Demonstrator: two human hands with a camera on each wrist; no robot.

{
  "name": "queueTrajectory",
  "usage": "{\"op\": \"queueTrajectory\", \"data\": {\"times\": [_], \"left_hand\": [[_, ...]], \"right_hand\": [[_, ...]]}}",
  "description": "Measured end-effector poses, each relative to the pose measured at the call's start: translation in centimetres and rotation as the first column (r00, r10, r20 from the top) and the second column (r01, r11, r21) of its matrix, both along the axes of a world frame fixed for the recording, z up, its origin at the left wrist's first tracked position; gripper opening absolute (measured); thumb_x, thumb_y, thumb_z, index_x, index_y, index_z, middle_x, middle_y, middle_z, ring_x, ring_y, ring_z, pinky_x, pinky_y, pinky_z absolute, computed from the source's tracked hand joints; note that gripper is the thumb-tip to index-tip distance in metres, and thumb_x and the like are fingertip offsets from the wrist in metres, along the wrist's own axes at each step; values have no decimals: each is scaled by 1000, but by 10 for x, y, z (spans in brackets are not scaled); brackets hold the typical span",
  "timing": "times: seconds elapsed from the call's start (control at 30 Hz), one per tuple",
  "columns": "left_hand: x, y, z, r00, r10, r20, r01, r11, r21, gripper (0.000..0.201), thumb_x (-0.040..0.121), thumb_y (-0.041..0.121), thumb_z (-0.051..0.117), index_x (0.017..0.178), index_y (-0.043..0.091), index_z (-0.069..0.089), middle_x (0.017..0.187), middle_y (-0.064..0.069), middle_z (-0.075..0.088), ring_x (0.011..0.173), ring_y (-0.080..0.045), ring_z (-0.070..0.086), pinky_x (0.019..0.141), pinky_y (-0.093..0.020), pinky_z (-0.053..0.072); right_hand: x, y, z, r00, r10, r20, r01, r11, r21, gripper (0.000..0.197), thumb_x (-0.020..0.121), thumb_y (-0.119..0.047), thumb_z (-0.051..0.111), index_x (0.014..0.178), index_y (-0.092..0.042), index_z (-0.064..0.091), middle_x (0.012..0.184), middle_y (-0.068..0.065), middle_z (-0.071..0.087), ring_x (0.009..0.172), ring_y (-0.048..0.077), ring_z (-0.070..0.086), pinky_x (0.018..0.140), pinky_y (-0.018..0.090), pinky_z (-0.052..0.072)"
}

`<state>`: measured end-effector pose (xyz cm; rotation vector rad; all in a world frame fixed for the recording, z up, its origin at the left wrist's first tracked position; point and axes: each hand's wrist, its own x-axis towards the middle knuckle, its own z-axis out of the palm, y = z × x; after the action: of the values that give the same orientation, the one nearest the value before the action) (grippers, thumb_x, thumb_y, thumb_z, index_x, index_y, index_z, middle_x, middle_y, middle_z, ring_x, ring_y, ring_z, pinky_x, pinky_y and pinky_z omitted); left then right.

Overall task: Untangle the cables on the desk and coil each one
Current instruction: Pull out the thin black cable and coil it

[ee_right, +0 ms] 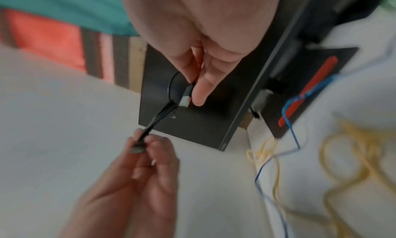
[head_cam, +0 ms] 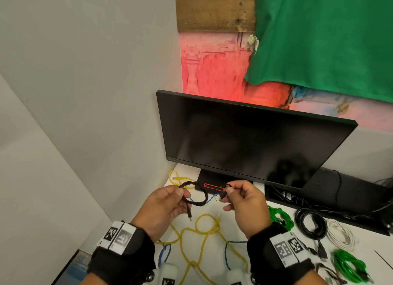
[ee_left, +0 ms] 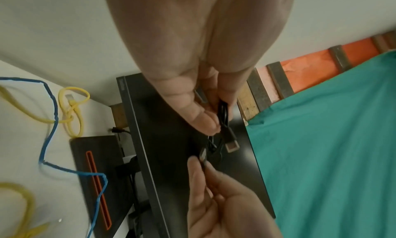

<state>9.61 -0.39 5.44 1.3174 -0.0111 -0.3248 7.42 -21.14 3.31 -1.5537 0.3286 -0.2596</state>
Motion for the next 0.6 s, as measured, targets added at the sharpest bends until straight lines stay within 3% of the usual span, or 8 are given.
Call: {"op": "queueTrajectory", "data": {"times": [0.1, 0.2, 0.27, 0.33, 0.5, 0.6], "left_hand": [[-6, -12, -2, 1000, -20, -4, 20, 999, -26, 24, 97, 1, 48, 84, -3, 68, 77, -15, 65, 71, -22, 66, 70, -29, 57], [-11, -23, -4, 1000, 10, 6, -10, 999, -32, 23, 94, -5, 51, 84, -2, 71, 77, -15, 66, 72, -20, 67, 69, -26, 57], [-11, -25, -6, 999, 49, 8, -49, 998, -31, 24, 93, -5, 53, 81, 1, 73, 77, -16, 66, 71, -19, 66, 68, -25, 57], [-9, -22, -8, 998, 67, 18, -66, 998, -14, 27, 93, -4, 54, 78, 5, 76, 78, -15, 68, 73, -20, 67, 68, -25, 57], [-10, -21, -10, 999, -2, 47, -1, 999, 54, 29, 94, -2, 55, 79, 8, 78, 83, -14, 73, 73, -20, 68, 70, -26, 57], [-7, -22, -11, 997, 63, 38, -66, 995, 71, 27, 92, 0, 58, 76, 9, 78, 76, -12, 71, 71, -18, 68, 68, -24, 56]], "right_hand": [[1, 8, -4, 994, 4, -108, 26, 960, 277, 10, 95, 0, 59, 93, -5, 67, 75, 9, 74, 68, 24, 74, 56, 26, 56], [1, 20, -4, 976, 136, -168, -32, 861, 508, 10, 96, 1, 56, 103, 5, 63, 84, 18, 75, 69, 25, 74, 54, 26, 57], [1, 22, -3, 965, 197, -172, -56, 798, 599, 10, 96, 0, 53, 102, 3, 62, 83, 17, 74, 70, 27, 75, 54, 28, 58], [2, 19, 0, 963, 211, -166, -55, 761, 647, 10, 96, -3, 55, 96, -4, 65, 77, 12, 71, 69, 26, 74, 55, 30, 57], [4, 18, 5, 953, 277, -119, -120, 711, 693, 21, 98, -5, 46, 106, -3, 65, 92, 20, 73, 74, 26, 72, 62, 32, 57], [2, 18, 7, 928, 342, -151, -140, 693, 708, 23, 89, -13, 49, 101, -6, 66, 84, 13, 70, 74, 26, 70, 67, 37, 52]]}}
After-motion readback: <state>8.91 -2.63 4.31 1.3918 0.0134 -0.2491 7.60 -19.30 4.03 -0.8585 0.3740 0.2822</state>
